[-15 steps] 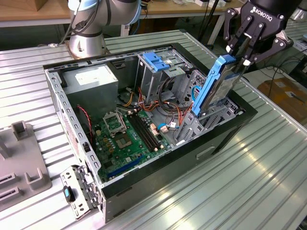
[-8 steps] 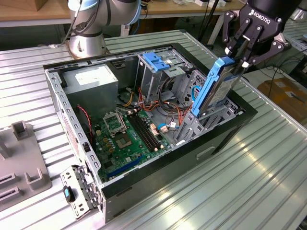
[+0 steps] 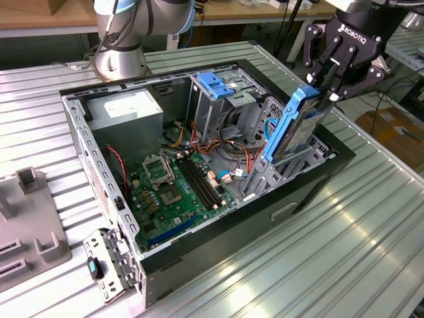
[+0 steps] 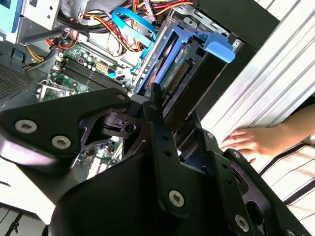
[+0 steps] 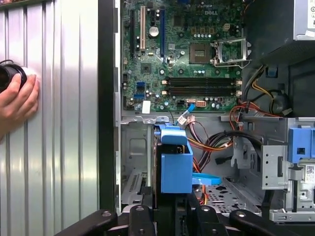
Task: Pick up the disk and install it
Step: 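Insert the disk into the insertion slot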
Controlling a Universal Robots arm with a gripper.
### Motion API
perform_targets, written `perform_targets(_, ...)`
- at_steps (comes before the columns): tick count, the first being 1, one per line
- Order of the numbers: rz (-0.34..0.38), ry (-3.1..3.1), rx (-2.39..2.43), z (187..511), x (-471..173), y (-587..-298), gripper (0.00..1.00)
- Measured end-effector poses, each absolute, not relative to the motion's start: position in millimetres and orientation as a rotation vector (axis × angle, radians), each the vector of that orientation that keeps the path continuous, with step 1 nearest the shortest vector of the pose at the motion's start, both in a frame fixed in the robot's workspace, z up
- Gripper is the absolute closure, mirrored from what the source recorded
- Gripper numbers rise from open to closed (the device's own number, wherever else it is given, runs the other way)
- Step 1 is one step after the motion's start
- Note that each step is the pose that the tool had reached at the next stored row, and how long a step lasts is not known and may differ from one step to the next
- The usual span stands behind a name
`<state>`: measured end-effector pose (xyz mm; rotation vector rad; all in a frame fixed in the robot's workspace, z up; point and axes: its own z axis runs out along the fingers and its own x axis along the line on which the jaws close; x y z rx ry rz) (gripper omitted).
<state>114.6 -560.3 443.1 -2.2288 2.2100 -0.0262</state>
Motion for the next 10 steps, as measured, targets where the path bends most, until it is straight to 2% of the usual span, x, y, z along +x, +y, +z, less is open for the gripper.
perform_targets(10,-0.026,2.210,-2.229,420,115,-560,0.65)
